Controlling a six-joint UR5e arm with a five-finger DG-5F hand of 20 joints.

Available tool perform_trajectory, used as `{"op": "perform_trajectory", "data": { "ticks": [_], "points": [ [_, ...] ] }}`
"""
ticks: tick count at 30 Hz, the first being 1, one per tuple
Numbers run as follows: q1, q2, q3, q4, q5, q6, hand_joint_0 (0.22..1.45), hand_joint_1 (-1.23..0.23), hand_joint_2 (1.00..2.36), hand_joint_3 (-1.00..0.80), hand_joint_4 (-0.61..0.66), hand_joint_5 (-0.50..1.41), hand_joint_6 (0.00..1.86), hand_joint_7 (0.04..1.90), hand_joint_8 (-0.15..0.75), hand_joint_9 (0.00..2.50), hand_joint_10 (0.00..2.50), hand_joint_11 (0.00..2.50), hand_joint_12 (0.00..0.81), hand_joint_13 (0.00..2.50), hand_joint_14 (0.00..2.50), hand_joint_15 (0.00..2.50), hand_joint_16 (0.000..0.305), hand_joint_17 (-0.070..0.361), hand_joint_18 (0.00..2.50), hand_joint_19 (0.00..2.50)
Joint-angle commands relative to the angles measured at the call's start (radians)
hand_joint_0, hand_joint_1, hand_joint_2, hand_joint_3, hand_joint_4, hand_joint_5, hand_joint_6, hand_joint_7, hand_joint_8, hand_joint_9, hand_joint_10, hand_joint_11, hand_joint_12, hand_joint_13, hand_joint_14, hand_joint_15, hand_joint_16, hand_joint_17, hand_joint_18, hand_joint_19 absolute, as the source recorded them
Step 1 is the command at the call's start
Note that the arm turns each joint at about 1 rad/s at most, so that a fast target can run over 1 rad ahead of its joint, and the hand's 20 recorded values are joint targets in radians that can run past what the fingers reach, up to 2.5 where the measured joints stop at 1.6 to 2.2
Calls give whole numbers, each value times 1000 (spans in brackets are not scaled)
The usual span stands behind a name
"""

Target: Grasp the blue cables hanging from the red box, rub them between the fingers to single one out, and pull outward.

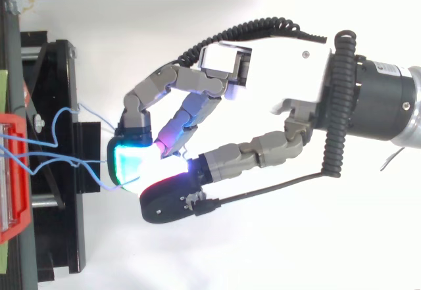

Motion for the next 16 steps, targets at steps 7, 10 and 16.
{"op": "perform_trajectory", "data": {
  "ticks": [7,10,16],
  "points": [
    [0,0,0,1,0,0,593,-879,1007,41,99,-63,891,1169,442,1086,10,406,433,1031,19,510,57,128,965,374],
    [0,0,0,0,0,0,593,-878,1007,39,96,-63,891,1160,444,1089,12,409,432,1031,18,516,57,128,967,375],
    [0,0,0,1,0,0,591,-881,1006,43,95,-62,890,1168,442,1095,12,403,428,1029,19,511,57,128,967,375]
  ]
}}
